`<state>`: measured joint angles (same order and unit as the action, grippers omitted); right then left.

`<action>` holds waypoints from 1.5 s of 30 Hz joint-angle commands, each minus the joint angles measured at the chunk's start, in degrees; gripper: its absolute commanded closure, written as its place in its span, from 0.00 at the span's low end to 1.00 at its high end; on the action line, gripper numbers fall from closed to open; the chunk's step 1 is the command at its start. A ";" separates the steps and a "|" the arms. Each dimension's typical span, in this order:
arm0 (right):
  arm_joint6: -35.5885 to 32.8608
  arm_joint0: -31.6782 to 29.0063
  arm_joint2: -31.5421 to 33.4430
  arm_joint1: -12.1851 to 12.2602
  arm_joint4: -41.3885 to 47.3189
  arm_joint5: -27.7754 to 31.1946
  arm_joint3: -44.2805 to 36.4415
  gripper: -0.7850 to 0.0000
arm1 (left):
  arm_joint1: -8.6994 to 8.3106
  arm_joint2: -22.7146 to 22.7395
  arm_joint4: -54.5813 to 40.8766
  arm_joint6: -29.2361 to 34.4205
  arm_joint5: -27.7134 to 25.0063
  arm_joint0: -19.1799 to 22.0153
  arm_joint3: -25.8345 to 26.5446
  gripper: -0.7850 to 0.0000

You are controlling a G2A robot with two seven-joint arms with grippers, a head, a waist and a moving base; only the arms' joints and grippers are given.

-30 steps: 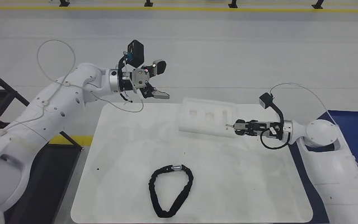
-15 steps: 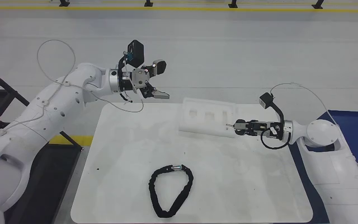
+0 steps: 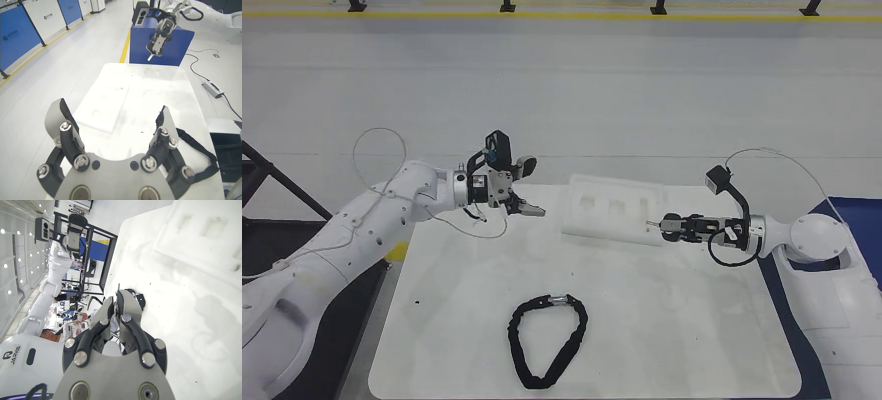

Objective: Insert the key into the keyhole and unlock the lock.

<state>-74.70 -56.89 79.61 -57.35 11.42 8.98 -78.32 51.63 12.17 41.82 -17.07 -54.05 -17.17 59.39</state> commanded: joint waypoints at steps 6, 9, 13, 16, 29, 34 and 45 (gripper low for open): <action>0.00 0.00 0.00 0.00 0.00 0.00 0.00 1.00 | 2.57 -0.30 6.89 -2.12 -2.64 -4.26 -3.59 0.00; 0.00 0.00 0.00 0.00 0.00 0.00 0.00 1.00 | 3.65 -0.69 10.11 -2.23 -3.95 -4.95 -4.45 0.00; 0.00 0.00 0.00 0.00 0.00 0.00 0.00 1.00 | 4.43 -2.43 14.85 -2.79 -3.95 -5.02 -4.22 0.00; 0.00 0.00 0.00 0.00 0.00 0.00 0.00 1.00 | 4.88 -2.43 16.81 -2.89 -3.95 -5.54 -3.92 0.00; 0.00 0.00 0.00 0.00 0.00 0.00 0.00 1.00 | 5.49 -2.43 17.29 4.29 -3.95 -7.28 -1.62 0.00; 0.00 0.00 0.00 0.00 0.00 0.00 0.00 1.00 | 5.49 -2.43 17.29 4.29 -3.95 -7.28 -1.62 0.00; 0.00 0.00 0.00 0.00 0.00 0.00 0.00 1.00 | 4.67 -1.12 18.18 3.61 -1.45 -10.77 -0.39 0.00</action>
<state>-74.70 -56.89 79.61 -57.35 11.42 8.98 -78.32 56.59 10.82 59.35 -13.02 -55.92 -27.05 58.77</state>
